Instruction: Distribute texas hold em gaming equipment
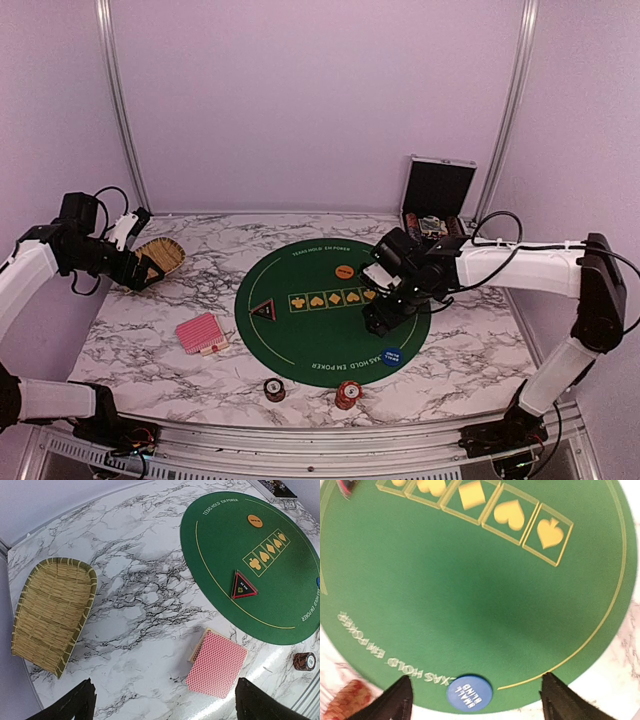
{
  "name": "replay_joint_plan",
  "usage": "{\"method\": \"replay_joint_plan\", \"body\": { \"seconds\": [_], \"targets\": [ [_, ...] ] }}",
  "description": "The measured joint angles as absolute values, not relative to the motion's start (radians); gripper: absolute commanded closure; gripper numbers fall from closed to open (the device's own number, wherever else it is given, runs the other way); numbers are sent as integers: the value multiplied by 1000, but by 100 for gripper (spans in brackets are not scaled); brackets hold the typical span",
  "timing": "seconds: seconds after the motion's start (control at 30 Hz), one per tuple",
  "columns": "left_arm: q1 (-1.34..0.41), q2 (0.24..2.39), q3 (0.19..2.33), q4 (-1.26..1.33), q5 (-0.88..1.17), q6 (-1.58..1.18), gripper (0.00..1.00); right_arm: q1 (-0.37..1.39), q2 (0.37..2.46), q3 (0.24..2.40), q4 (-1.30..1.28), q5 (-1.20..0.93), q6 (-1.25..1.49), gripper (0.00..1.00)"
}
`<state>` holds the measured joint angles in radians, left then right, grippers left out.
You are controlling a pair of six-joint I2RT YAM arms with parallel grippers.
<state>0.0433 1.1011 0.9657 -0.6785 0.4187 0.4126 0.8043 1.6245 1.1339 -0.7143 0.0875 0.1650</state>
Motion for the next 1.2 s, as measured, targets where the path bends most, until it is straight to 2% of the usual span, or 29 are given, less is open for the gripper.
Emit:
{"method": "replay_joint_plan", "body": {
  "seconds": [0.07,0.3,0.63,0.93,1.2],
  "targets": [
    [43,1101,967,-679,419,413,1,826,1560,1150,-738,68,171,1],
    [43,1102,969,-679,419,413,1,1009,1445,1191,-808,-13,218,1],
    [43,1110,970,-679,419,412,1,1192,1517,1193,-914,-45,262,1],
    [43,1110,970,-679,419,413,1,1230,1607,1193,-910,-44,262,1],
    [43,1110,970,-682,419,413,1,1230,1661,1198,-886,-45,253,16]
  ]
}}
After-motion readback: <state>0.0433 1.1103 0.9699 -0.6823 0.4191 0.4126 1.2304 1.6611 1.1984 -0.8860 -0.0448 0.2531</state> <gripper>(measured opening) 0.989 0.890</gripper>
